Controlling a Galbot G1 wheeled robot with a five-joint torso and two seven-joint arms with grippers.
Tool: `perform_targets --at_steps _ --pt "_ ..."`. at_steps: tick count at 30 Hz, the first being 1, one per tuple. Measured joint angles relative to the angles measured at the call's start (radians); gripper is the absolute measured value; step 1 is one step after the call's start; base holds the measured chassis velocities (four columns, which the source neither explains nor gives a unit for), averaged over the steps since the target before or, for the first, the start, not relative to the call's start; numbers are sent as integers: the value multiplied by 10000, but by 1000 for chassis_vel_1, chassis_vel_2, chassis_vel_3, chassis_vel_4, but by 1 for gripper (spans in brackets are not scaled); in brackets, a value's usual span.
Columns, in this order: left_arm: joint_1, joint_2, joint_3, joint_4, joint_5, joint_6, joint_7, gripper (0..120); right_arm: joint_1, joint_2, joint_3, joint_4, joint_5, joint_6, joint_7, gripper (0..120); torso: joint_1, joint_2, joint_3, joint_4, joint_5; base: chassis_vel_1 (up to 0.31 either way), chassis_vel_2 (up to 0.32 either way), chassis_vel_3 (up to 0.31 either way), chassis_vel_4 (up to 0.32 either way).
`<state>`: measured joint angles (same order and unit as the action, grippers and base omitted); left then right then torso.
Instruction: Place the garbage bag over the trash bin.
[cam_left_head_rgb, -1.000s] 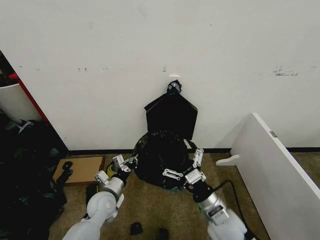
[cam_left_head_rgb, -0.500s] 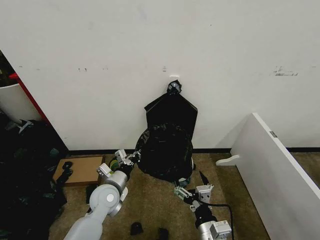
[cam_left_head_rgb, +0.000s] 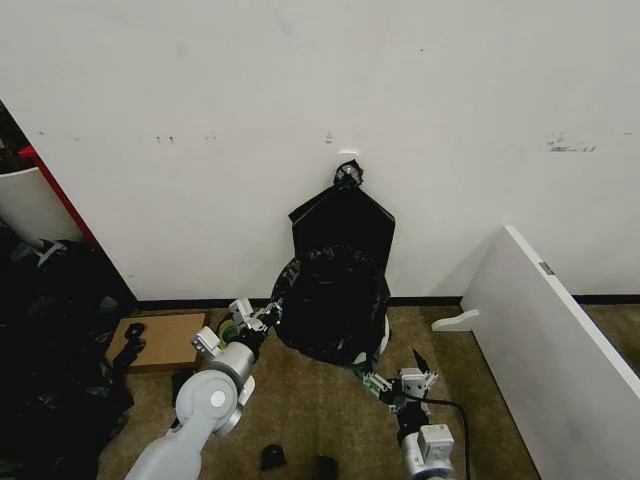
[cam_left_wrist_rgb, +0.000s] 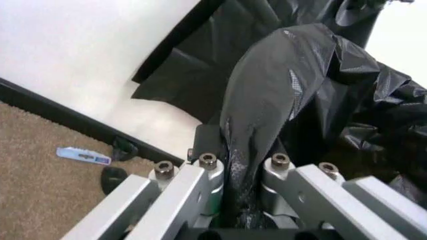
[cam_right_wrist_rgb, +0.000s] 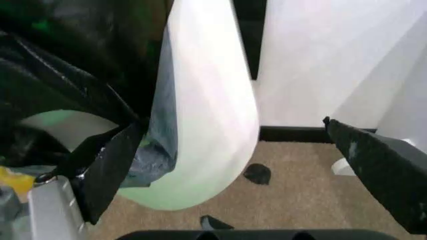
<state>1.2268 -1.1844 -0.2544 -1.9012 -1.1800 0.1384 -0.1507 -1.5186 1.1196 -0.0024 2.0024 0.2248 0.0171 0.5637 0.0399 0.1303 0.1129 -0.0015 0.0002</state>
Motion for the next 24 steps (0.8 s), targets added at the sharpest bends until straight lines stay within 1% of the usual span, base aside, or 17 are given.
perform_targets --at_steps 1,4,5,8,9,10,11,13,15,17,19,21,24 --pt "13 5 0 -52 -18 8 3 4 61 22 -14 -128 9 93 -123 100 0 0 0 0 0 0 0 0 0" --pt "75 37 -12 -268 -97 37 10 4 287 101 -29 -720 -6 1064 -799 100 0 0 0 1 1 0 0 0 0" --pt "75 37 -12 -268 -97 37 10 4 287 101 -29 -720 -6 1064 -799 100 0 0 0 1 1 0 0 0 0" --pt "135 75 -14 -405 -128 85 22 4 460 156 47 -1137 -16 1825 -1425 100 0 0 0 0 1 0 0 0 0" --pt "140 79 -14 -415 -131 91 23 4 472 157 59 -1162 -15 1871 -1472 100 0 0 0 0 0 0 0 0 0" --pt "173 100 -19 -477 -138 146 38 4 600 155 173 -1435 63 2306 -1927 100 0 0 0 -1 0 0 0 0 0" --pt "185 107 -18 -489 -134 167 41 4 697 147 256 -1662 127 2636 -2289 100 0 0 0 1 1 0 0 0 0" --pt "187 110 -19 -489 -124 173 41 4 743 145 301 -1789 133 2827 -2464 100 0 0 0 2 1 0 0 0 0" --pt "182 118 -12 -477 -46 180 46 4 840 115 436 -2175 42 3521 -2953 100 1 0 0 1 2 0 0 0 0" --pt "168 123 15 -407 65 157 65 4 829 43 519 -2318 -70 3981 -3293 100 0 0 0 0 2 0 0 0 0" --pt "138 126 61 -276 216 90 84 4 728 -70 596 -2323 -197 4235 -3515 100 1 0 0 -1 0 0 0 0 0" --pt "126 125 76 -227 268 53 88 4 693 -110 622 -2309 -240 4267 -3572 100 0 0 0 -1 1 0 0 0 0" --pt "69 116 130 39 486 -169 93 4 496 -357 790 -2179 -428 4696 -4209 100 1 0 0 -1 0 0 0 0 0"
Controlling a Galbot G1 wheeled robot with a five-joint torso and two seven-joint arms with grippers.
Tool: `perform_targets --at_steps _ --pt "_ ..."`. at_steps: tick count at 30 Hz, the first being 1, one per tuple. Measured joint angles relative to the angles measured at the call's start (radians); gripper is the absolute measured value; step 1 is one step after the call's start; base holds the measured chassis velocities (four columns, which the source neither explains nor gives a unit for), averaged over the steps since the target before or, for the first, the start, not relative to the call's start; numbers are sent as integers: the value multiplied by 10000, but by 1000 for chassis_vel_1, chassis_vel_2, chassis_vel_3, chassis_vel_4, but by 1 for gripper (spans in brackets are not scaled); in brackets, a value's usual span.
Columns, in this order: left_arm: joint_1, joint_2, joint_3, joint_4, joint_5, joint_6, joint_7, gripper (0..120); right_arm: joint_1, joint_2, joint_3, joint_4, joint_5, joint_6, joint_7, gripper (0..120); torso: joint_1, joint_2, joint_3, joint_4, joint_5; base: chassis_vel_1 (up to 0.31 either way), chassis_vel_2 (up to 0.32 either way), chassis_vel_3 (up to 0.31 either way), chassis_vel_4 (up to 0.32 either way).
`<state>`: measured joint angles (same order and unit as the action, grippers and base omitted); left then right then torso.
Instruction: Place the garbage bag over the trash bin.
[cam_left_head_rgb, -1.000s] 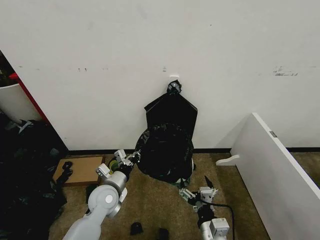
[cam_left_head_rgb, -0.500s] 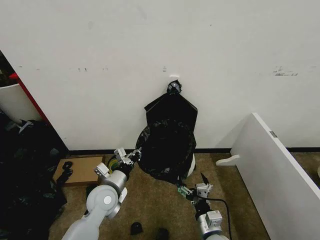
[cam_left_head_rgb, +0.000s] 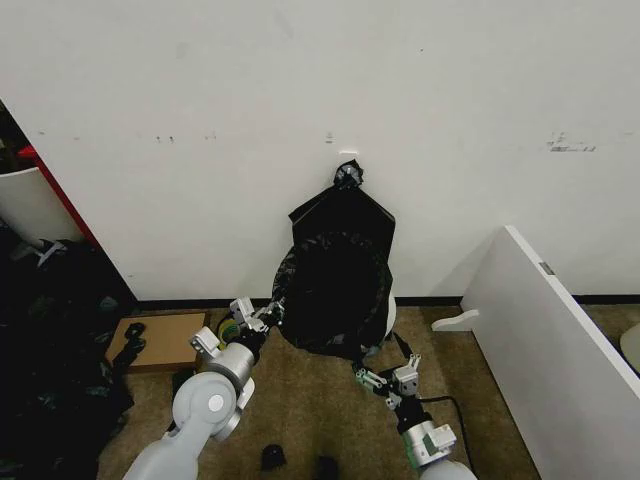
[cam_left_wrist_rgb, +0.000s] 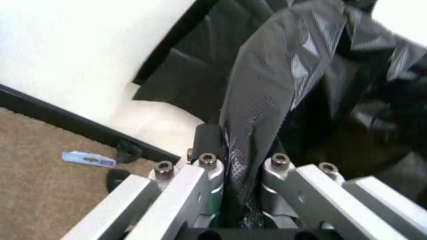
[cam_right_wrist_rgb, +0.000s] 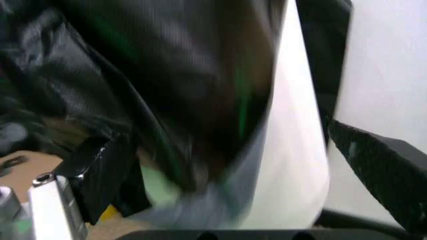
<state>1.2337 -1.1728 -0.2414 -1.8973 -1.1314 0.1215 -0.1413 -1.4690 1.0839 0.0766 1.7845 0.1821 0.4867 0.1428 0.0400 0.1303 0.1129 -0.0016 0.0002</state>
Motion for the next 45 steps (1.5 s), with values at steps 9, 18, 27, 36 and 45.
perform_targets --at_steps 9,18,27,36,45 --pt "36 -21 15 301 267 -171 82 4 -110 -410 769 -635 -700 1069 -1996 100 0 0 0 2 1 0 0 0 0" --pt "96 -16 -52 269 372 -185 121 4 -343 -507 950 -1140 -822 1665 -2808 100 0 0 0 1 3 0 0 0 0" --pt "146 -63 -44 310 499 -199 169 4 -590 -530 860 -980 46 1572 -2138 100 0 0 0 2 2 0 0 0 0" --pt "227 -106 7 137 551 -185 171 4 -238 -370 679 -1133 1074 1340 -1839 100 0 0 0 2 1 0 0 0 0" --pt "387 -123 8 -363 573 -61 169 4 619 28 422 -2162 1271 1295 -2042 100 0 0 0 2 0 0 0 0 0"
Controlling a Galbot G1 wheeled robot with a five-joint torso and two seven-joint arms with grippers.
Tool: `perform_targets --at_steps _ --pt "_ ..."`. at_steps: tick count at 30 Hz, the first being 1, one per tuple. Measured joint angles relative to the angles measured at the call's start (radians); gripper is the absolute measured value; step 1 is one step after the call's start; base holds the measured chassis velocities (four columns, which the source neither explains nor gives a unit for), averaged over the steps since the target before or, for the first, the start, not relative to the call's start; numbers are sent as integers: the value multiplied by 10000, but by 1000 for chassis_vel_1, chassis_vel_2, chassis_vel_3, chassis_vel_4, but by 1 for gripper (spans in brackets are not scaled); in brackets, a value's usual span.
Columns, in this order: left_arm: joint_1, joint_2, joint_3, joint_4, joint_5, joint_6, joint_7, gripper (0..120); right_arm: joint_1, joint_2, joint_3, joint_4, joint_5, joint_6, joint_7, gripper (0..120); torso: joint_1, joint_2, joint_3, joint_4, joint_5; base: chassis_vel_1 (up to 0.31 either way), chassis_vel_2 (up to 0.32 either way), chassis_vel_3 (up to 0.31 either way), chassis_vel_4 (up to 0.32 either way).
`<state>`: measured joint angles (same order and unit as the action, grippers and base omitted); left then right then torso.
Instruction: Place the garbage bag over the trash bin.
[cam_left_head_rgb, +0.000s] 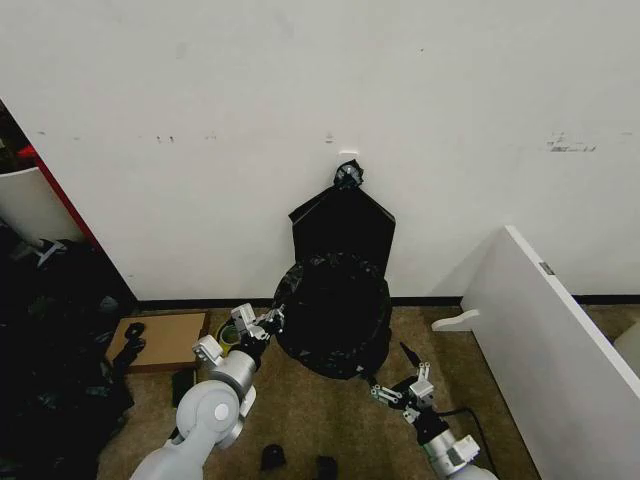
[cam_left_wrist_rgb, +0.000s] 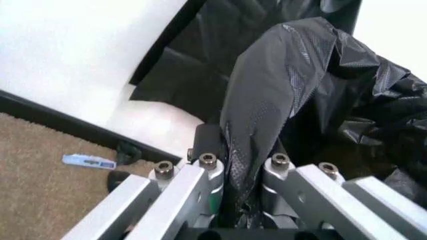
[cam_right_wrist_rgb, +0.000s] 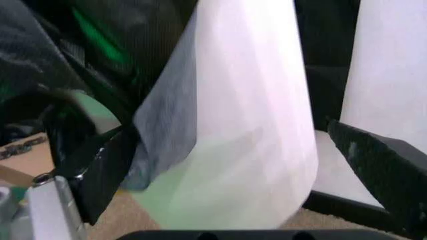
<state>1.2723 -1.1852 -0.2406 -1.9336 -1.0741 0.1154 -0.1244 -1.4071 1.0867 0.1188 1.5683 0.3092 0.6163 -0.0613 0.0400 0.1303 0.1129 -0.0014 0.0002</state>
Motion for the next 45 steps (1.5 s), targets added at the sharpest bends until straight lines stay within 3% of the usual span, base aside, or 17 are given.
perform_targets --at_steps 2,7,10,12,18,24,29,31,34,37,40,41,43,45 --pt "19 6 1 -50 22 17 -2 4 116 29 -14 -227 87 71 -207 100 0 0 0 0 1 0 0 0 0" --pt "39 49 -15 -91 104 40 -5 4 581 60 52 -1173 1193 644 -2144 100 0 -1 0 -1 0 0 0 0 0" --pt "39 49 -15 -91 112 40 -5 4 613 53 67 -1230 1314 709 -2348 100 0 0 0 -1 0 0 0 0 0" --pt "35 23 14 9 229 40 -5 4 691 -26 256 -1324 2418 1087 -4297 100 0 -1 0 -1 0 0 0 0 0" --pt "9 9 35 158 300 38 -5 4 851 -121 631 -1535 3857 1181 -6654 100 0 0 0 0 0 0 0 0 0" --pt "12 65 6 227 301 15 -10 4 1103 -224 1628 -2218 5951 396 -11105 100 0 0 0 -1 1 0 0 0 0" --pt "78 78 7 370 384 -28 -18 4 984 -283 2337 -2074 6549 -85 -12563 100 0 -1 0 -3 1 0 0 0 0" --pt "147 100 65 426 476 -46 -81 4 911 -287 2563 -1817 6758 -60 -12368 100 0 0 0 -1 0 0 0 0 0" --pt "275 134 174 449 704 -43 -257 4 728 -281 2636 -1243 6762 403 -10954 100 0 0 0 -1 -1 0 0 0 0" --pt "443 126 258 353 1044 549 -1198 4 203 -151 2644 87 4095 1123 -7508 100 0 -1 0 3 -4 0 0 0 0" --pt "437 27 320 256 1015 1504 -2254 4 -367 16 2363 1347 1058 957 -4035 100 0 0 0 0 2 0 0 0 0" --pt "437 27 320 256 1015 1504 -2254 4 -367 16 2363 1347 1058 957 -4035 100 0 0 0 0 2 0 0 0 0" --pt "387 -40 366 375 1098 1735 -2453 4 -678 135 2166 2003 -41 712 -2026 100 0 0 -1 -2 -3 0 0 0 0" --pt "370 -61 373 438 1113 1849 -2498 4 -797 208 2094 2274 -429 620 -1381 100 0 0 -1 -5 -2 0 0 0 0"
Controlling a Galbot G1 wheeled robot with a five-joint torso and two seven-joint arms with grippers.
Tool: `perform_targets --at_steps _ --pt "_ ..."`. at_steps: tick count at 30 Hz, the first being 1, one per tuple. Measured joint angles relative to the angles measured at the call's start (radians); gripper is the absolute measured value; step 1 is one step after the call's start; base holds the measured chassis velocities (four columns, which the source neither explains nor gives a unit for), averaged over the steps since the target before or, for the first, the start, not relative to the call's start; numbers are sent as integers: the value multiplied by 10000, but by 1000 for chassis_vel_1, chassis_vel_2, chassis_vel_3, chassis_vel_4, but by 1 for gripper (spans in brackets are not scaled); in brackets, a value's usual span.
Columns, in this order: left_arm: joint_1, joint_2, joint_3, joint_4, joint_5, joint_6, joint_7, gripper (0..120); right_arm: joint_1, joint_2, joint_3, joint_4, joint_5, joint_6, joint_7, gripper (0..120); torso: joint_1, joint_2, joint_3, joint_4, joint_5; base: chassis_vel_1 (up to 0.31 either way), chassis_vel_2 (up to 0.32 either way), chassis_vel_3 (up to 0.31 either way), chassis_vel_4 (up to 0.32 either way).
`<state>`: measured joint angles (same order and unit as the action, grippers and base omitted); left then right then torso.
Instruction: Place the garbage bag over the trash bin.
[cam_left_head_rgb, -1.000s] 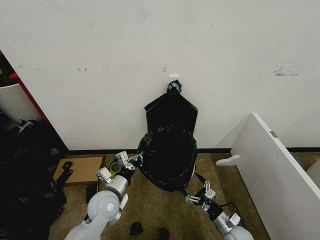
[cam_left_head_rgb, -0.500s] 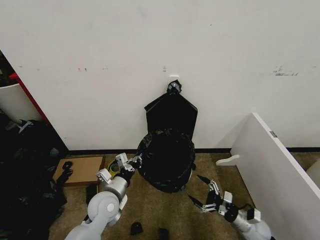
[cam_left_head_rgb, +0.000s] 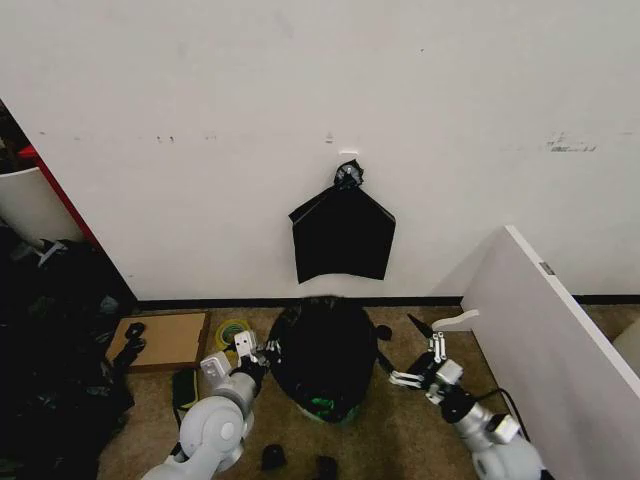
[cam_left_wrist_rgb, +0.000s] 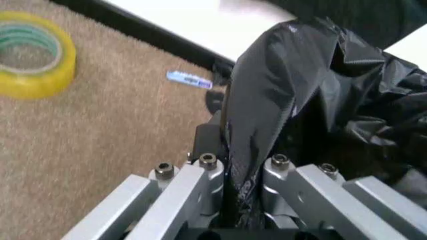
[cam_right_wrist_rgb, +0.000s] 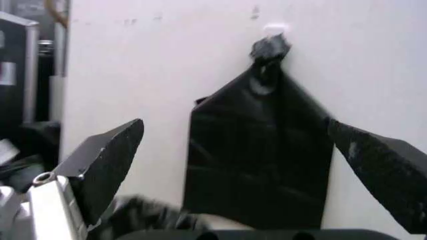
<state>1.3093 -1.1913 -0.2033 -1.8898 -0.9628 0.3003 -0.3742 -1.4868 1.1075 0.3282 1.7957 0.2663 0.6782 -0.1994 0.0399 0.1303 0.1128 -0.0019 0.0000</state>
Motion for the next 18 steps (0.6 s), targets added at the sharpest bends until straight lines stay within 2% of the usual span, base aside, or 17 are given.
perform_targets --at_steps 6,15,18 --pt "-7 -214 45 393 120 130 -29 4 -301 209 -180 565 -1125 -70 1229 100 0 0 0 3 1 0 0 0 0" --pt "158 -302 43 570 421 -121 29 5 -353 244 -270 528 -1239 -70 1610 100 0 0 0 4 2 0 0 0 0" --pt "290 -243 41 501 749 -364 82 23 -318 244 -285 481 -1223 -71 1747 100 0 0 0 4 1 0 0 0 0"
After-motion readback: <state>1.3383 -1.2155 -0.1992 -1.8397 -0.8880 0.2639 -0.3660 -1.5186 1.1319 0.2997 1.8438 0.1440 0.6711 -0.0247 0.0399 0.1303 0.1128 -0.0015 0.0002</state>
